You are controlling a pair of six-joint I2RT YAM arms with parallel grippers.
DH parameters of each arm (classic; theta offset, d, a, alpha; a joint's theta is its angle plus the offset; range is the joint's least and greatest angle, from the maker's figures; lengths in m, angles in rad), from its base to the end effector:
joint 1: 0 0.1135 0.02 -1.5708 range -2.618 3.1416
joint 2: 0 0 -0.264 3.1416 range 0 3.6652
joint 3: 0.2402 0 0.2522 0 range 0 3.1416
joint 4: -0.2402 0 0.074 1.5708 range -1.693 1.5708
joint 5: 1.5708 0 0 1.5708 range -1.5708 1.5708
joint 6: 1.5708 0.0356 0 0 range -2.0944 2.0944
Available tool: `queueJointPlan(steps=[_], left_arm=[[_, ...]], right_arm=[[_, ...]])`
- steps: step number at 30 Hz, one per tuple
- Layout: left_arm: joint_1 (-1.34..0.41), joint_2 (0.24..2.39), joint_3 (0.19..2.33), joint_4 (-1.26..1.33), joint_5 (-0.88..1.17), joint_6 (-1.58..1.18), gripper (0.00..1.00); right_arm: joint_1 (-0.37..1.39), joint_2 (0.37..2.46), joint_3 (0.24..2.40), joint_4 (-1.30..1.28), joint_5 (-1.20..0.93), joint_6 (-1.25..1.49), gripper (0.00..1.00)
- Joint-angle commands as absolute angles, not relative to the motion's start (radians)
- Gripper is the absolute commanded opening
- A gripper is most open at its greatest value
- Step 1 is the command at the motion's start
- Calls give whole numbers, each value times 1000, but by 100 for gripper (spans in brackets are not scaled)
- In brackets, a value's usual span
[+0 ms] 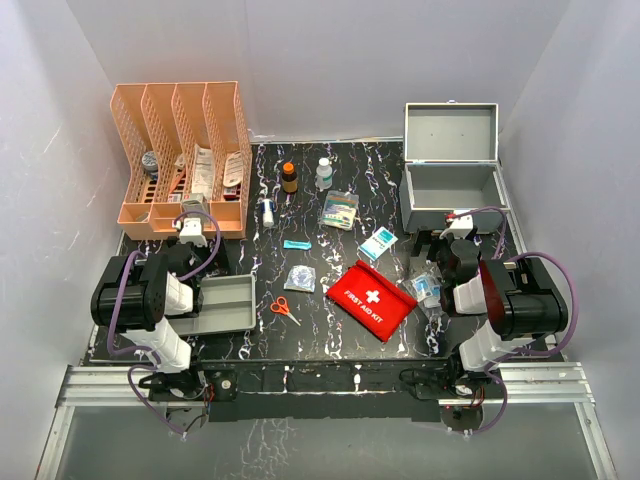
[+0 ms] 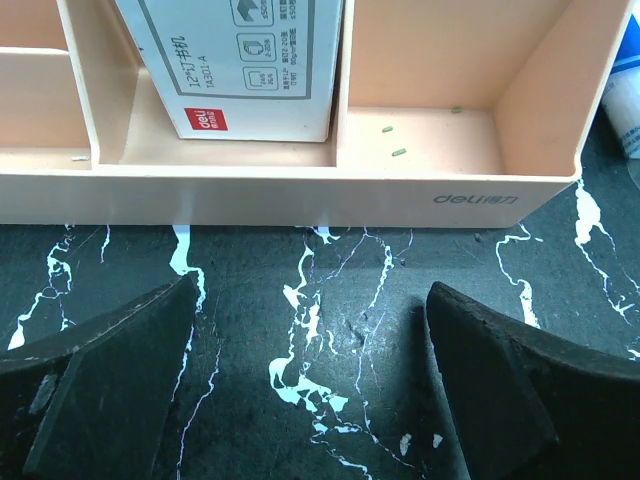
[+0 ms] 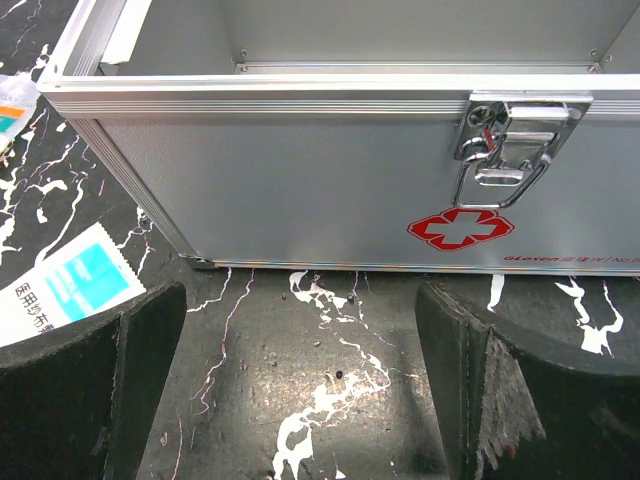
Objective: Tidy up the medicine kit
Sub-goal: Pick up the medicine pouch from the center of the board.
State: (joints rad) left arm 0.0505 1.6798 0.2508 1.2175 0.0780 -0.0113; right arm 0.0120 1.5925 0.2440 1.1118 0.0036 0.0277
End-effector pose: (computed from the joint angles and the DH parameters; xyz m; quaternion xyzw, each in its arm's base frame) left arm 0.2496 0.0098 0.1189 0.0005 0.7776 -0.0180 0.6285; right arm 0.2448 0.0028 0.1260 0.0073 0.7856 0.0109 0.6186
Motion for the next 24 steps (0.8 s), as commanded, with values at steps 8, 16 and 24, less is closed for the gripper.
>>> queueJointPlan(steps=[8,16,24], left_arm=[[54,1674,266,1242,84,-14,99],[54,1528,325,985,127,14,99],[55,1244,467,429,108,73,99]], right_arm=[[11,1583,244,1190,27,22,98],[11,1467,245,1092,94,47,98],[11,1133,281,586,33,29,98]])
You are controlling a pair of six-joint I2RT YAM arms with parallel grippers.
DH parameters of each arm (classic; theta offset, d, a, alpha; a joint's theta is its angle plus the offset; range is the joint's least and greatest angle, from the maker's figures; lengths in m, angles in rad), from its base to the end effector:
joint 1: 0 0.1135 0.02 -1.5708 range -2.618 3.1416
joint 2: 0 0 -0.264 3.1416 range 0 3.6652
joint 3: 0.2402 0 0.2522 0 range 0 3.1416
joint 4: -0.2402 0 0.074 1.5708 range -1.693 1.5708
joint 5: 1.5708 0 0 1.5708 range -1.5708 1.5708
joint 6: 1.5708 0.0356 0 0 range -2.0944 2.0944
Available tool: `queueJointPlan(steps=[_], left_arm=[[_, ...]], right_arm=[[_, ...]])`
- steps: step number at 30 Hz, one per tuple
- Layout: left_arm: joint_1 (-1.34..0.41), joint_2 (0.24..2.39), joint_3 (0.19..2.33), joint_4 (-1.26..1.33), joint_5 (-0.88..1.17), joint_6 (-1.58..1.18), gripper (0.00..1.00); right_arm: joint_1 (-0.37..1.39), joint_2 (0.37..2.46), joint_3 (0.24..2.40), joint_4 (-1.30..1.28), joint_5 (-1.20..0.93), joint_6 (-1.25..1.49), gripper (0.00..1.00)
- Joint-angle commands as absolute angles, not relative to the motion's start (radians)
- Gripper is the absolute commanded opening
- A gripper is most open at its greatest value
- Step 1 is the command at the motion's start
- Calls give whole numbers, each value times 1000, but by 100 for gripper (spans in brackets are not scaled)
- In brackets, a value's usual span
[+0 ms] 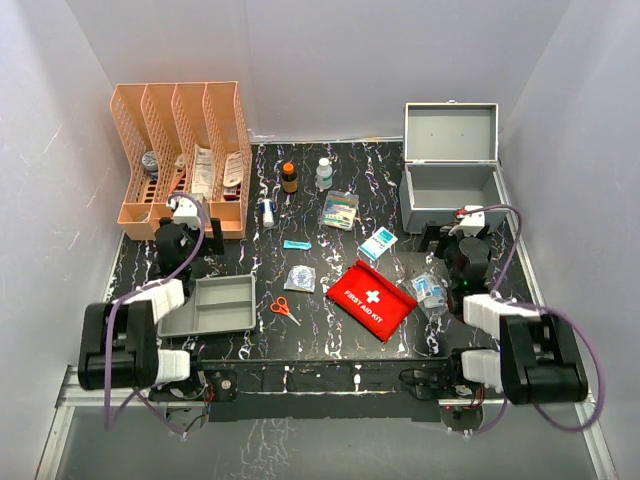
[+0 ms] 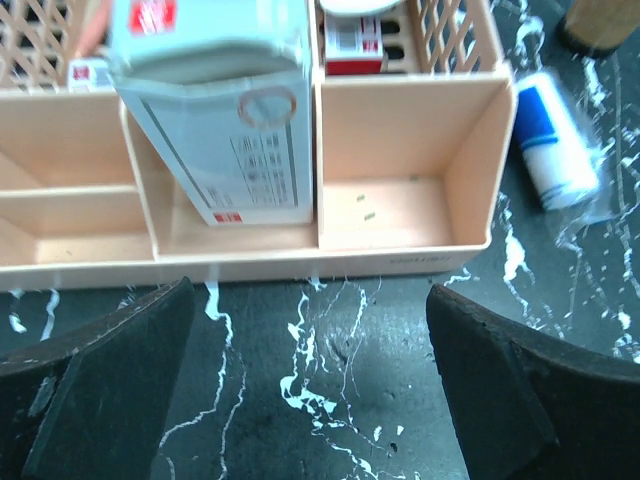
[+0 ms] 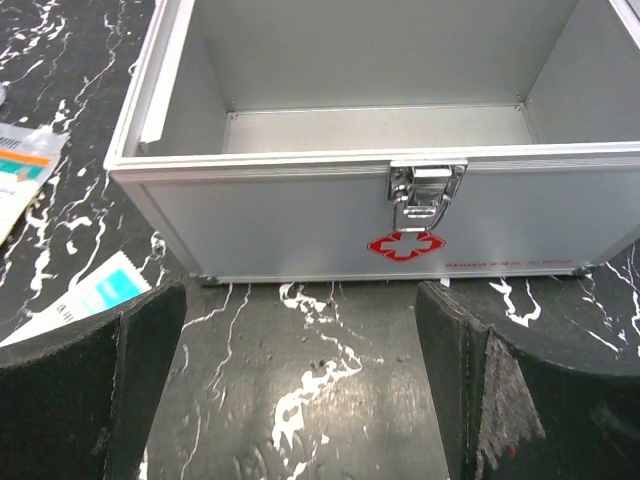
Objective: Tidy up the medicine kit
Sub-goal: Pick up the medicine pouch from the center of the board.
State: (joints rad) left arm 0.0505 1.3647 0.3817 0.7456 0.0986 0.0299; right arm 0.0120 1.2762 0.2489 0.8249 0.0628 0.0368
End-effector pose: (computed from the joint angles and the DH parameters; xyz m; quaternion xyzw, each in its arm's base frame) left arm 0.2579 0.0095 0.1756 0.0224 0.7852 -0.0139 0.6187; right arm 0.2287 0.0005 0.1655 0.0295 0.7742 -0.0089 0.6321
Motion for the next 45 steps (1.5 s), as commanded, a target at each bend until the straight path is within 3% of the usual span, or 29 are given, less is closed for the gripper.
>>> queueJointPlan(steps=[1,7,11,15,29,45], left_arm=[[55,1217,486,379,111,74,99],[53,1120,631,147,216,34,99],[52,1163,743,69,324,-13,99],[30,1254,852,1,361,-35,99],[-47,1481,1085,-64,431,-3,99],[-57,1541,1111,-66,455,24,99]], right_arm=[[11,1089,290,519,20,42,98],[14,920,442,92,-213,77,88],[37,1013,562,-79,-378,66,80],[120,1165,690,-227,-413,4,70],[444,1417,878,-372,-367,1,66],[466,1572,936,-468,-380,-16,57]])
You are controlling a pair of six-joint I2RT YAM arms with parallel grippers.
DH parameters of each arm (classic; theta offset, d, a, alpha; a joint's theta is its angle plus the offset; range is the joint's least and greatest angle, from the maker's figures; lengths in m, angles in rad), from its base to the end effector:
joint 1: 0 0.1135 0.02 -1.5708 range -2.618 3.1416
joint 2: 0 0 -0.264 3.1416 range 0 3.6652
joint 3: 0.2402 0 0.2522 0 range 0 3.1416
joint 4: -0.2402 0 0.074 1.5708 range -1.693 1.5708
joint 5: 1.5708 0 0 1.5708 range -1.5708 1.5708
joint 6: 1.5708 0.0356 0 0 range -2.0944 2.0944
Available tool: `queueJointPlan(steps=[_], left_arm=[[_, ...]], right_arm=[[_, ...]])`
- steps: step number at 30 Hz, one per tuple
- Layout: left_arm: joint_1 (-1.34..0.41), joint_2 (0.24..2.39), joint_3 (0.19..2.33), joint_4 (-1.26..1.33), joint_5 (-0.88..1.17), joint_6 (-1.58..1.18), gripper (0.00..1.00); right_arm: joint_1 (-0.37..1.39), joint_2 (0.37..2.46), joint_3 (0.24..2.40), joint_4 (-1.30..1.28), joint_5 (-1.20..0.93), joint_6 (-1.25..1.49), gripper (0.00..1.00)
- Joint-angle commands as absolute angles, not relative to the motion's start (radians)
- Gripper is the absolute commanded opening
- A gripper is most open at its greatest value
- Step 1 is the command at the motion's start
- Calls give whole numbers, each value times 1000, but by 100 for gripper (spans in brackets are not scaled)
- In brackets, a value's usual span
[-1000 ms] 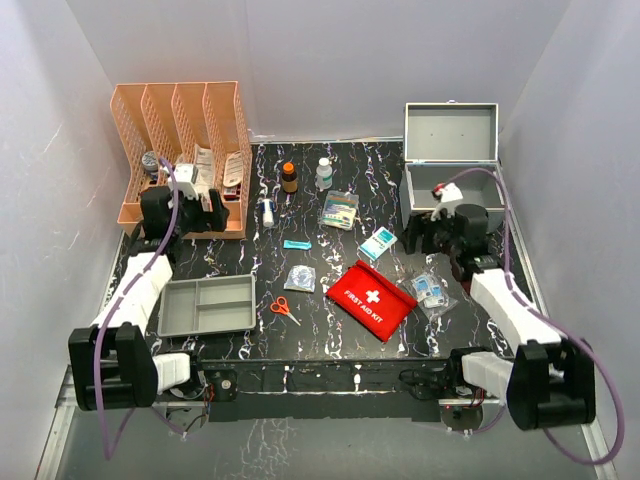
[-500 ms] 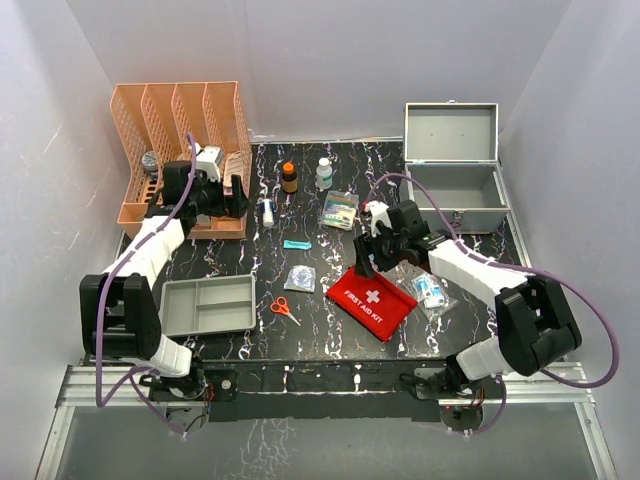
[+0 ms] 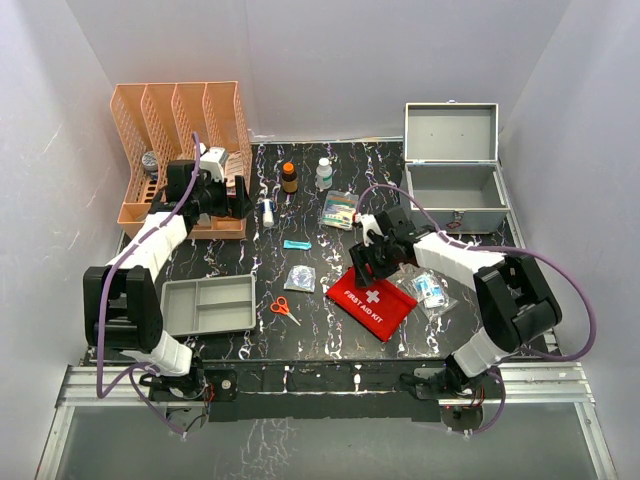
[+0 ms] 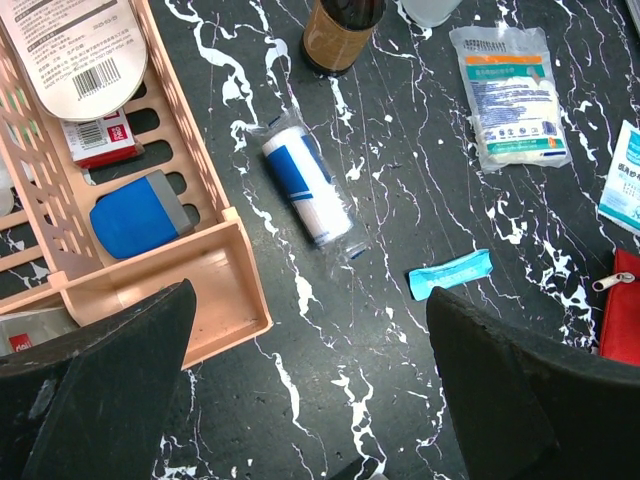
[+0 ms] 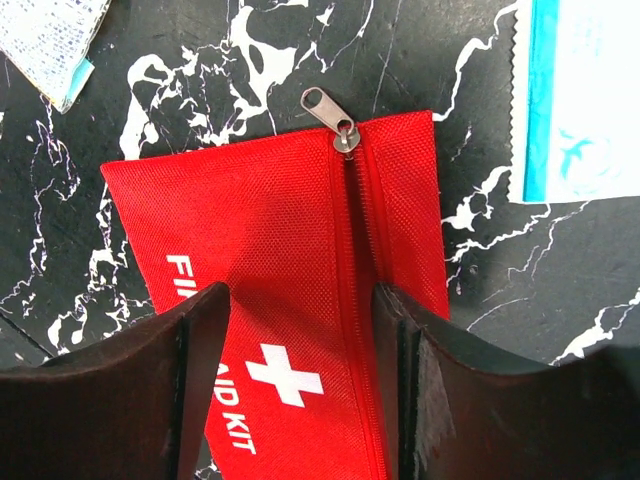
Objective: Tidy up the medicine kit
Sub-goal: Pick up the medicine pouch from the center of the board.
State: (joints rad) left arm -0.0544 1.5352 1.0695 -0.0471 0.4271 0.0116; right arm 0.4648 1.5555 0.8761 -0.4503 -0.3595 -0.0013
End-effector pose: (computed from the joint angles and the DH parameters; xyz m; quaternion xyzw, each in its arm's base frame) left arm 0.3478 -0.0337 0.2687 0.1347 0.8397 -0.1935 0.4892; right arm 0.2537 0.1412 0.1732 -0.2598 0.9251 0.2192 0.1694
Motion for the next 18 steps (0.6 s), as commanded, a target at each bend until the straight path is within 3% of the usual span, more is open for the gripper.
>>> queueJointPlan(steps=[1,5,9,14,18], left_arm=[[-58,1545,1113,-67,458,25,99],[-57,1559,1119,-69,466,24,99],[-57,1575,1124,-67,470,19,99],[-57,1583,1127,-64,474,6,99],[-57,1582,1124,-68,475,2,99]], right_arm=[[466,1584,946,-476,-390,-17,55],[468,1616,984,-518,-417,-21,45],[467,1647,1004,-560,-452,-47,23],[467,1681,1005,-605,-497,-73,18],[468,1691,1009,-612,-534,-74,0]])
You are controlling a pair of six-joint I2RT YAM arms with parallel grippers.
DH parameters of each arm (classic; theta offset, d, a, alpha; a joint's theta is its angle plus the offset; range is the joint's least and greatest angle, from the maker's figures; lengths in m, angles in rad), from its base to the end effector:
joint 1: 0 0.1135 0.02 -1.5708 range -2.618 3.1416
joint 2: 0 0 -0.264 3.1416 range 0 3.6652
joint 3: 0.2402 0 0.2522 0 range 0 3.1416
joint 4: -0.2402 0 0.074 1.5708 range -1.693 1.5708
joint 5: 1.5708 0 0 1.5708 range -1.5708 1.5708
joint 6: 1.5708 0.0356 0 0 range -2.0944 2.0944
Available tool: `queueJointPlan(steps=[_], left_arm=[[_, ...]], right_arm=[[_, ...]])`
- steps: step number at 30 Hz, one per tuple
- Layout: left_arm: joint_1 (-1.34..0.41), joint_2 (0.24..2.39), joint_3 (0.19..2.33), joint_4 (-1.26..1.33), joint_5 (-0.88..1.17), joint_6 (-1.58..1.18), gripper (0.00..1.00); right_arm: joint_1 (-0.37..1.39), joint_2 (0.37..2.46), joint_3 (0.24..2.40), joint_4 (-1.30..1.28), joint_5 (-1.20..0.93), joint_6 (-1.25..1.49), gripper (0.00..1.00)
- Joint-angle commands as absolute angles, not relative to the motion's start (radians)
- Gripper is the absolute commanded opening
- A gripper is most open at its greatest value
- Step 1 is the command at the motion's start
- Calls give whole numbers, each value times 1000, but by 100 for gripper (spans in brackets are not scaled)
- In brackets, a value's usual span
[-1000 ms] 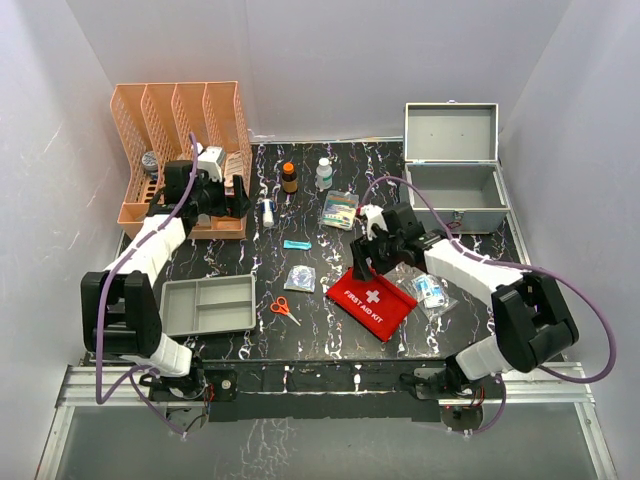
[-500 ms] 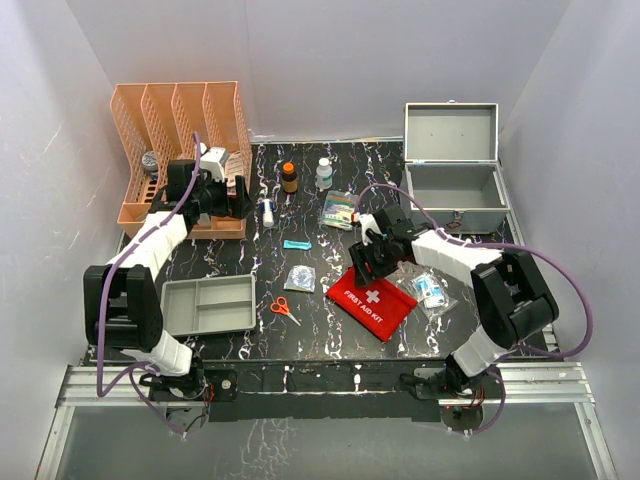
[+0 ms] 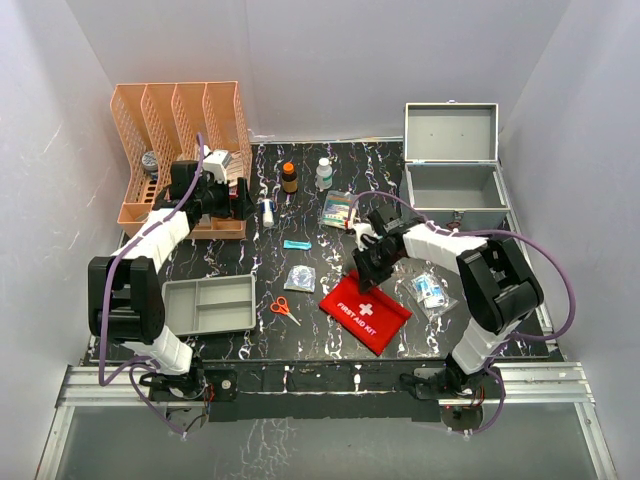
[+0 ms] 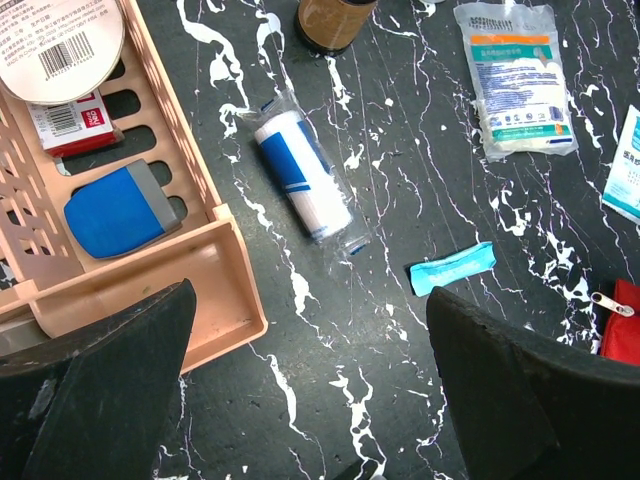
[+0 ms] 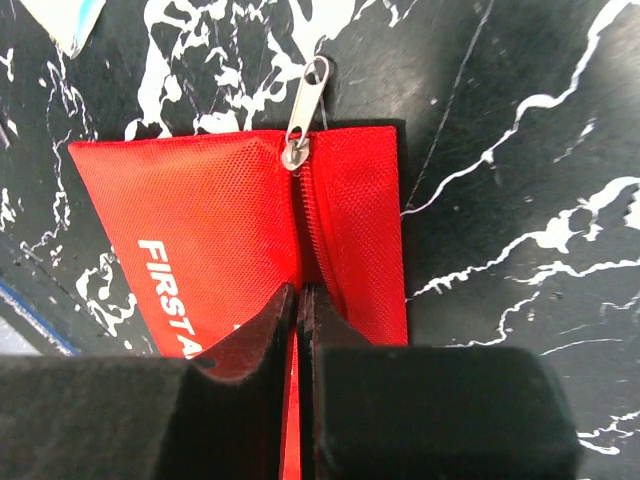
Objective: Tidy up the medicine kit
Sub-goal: Pick up the medicine pouch from the center of the board.
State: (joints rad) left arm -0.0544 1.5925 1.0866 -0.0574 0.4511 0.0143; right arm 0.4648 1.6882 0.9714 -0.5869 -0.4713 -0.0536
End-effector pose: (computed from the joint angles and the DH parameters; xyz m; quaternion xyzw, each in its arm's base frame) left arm 0.3574 -0.0350 0.2546 0.1372 0.8494 -0.2053 0.4665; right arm 0.2635 0.1502 0.1580 -0.2770 0.9235 0.2530 0.0795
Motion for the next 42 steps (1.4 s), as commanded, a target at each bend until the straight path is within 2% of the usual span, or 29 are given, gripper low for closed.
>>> queueJointPlan(steps=[1,9,14,23,27,32,38,42], left_arm=[[-57,1583,1126,-69,475,1,99],[-69,1623,1241,-216,447,-18,99],[-66,1621,1284,-255,375,-128,99],[-20,1650,1285,-207,706,-321,99],[-27,1699,1405,-329,833,-148,99],[-63,1781,1554,-566,844,47,99],[-159,1745,1561,-570,798,166,98],[-203,1746,1568,-574,820,202,93]], right_arm=[[468,1694,1014,-618,-537,-74,0],[466,1666,1139,-670,-575,-55,0],[465,1631,1250,-712,-560,-38,0],[466,1640,1399,-798,-515,-82,0],[465,1654,1457,-796,-503,-88,0],[466,1692,1540,-797,-485,-105,0],[466,1732,1662,-829,-471,-131,0],[466,1734,1719,-840,-472,-140,0]])
